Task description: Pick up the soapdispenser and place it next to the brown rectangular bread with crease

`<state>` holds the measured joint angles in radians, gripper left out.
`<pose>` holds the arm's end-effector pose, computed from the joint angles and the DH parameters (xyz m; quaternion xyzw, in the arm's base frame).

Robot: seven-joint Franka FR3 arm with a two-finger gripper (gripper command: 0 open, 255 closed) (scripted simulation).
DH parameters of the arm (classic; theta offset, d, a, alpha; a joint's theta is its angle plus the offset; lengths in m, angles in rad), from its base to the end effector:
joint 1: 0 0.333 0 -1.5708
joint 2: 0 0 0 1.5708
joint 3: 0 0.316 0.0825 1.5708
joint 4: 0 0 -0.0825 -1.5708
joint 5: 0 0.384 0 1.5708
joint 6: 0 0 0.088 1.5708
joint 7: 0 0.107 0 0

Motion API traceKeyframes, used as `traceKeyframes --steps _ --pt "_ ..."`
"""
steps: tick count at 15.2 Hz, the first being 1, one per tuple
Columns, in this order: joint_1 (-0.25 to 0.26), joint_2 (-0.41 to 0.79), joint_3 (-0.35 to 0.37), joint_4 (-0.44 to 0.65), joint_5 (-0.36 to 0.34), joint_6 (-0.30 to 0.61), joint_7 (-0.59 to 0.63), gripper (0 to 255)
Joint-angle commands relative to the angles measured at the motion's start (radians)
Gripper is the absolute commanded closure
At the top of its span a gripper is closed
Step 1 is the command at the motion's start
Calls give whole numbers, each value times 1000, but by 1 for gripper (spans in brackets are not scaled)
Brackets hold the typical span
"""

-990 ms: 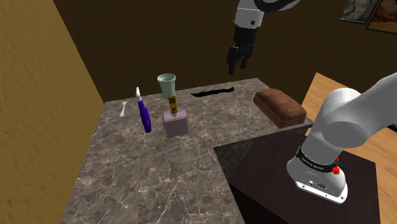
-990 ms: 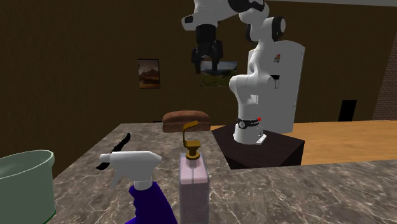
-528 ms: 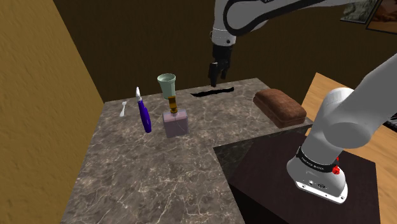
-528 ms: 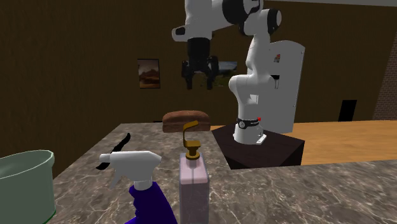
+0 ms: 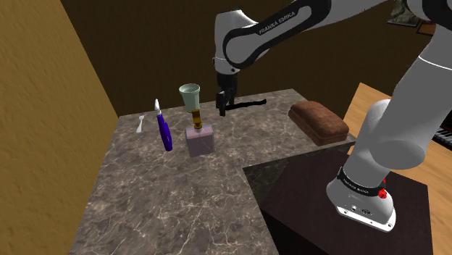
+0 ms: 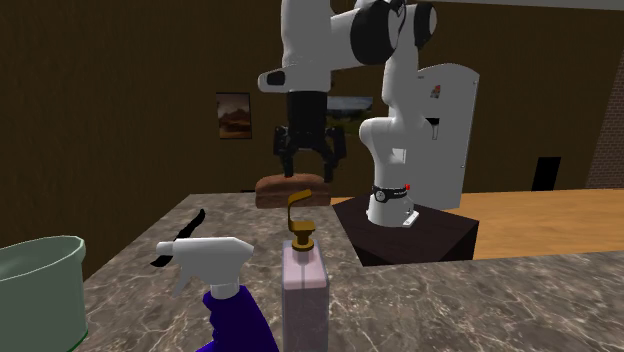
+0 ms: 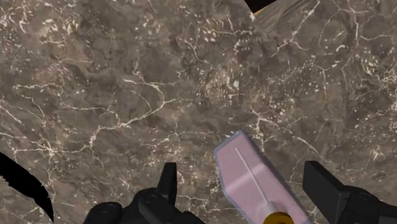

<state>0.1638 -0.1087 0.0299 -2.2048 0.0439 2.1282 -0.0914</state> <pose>0.5027 0.1008 0.4308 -0.9911 -0.1308 -0.0151 0.0180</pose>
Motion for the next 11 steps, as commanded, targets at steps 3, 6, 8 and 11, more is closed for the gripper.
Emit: traceKeyframes --steps 3,6,8,11 --pt "19 138 18 71 -18 58 -39 0" --pt "36 245 34 139 -38 89 -58 0" --pt "43 284 39 165 -46 99 -64 0" --pt "43 306 39 151 -48 135 -63 0"
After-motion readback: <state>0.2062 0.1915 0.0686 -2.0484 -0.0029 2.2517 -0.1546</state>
